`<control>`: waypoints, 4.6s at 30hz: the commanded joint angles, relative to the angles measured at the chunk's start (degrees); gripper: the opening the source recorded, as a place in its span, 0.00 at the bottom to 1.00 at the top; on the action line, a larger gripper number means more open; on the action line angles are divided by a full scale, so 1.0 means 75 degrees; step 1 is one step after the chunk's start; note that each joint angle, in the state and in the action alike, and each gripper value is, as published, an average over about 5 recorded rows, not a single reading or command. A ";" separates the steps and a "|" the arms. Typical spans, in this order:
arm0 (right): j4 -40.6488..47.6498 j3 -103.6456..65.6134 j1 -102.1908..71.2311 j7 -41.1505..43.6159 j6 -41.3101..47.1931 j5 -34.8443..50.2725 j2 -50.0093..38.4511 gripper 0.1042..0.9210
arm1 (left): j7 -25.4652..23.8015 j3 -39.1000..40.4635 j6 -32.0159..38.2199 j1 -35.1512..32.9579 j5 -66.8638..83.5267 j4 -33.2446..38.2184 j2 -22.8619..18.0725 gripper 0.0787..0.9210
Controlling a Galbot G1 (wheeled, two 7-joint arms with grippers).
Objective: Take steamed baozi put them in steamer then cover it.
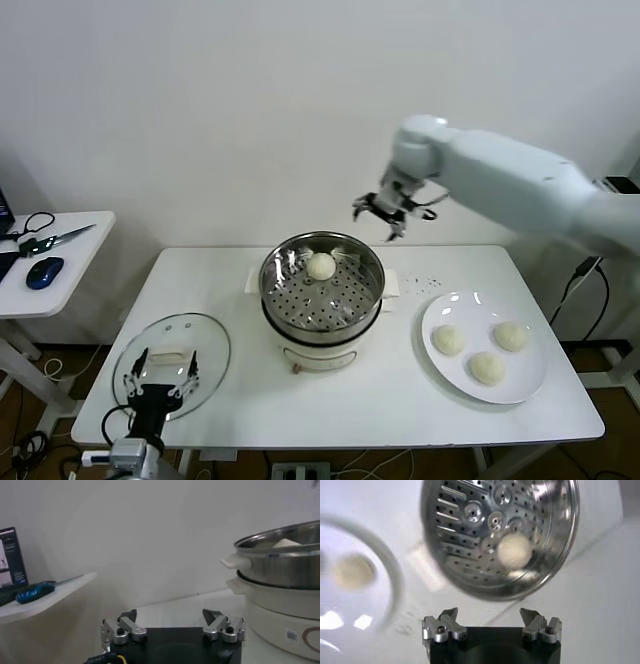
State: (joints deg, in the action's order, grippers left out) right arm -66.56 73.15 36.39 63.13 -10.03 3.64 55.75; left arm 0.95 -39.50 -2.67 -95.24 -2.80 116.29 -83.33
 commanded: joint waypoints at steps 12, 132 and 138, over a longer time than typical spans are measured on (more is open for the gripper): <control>-0.0573 -0.1019 -0.3399 0.0047 0.3028 0.1387 -0.3297 0.88 | -0.0223 -0.0094 -0.0039 -0.0115 0.0173 0.0035 0.0029 0.88; 0.2311 0.2175 -0.0464 -0.0948 0.3821 0.5386 0.4190 0.87 | -0.0072 0.0045 0.0178 -0.0383 0.0773 0.0323 0.0088 0.88; 0.1593 0.2157 0.0385 -0.0639 0.3659 0.5362 0.3298 0.88 | -0.0071 0.0090 0.0126 -0.0310 0.0679 0.0330 0.0058 0.88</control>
State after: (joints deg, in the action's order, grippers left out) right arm -50.17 89.68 34.04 56.45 17.94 43.97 86.10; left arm 0.43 -39.00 -1.46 -97.95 2.79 118.73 -82.77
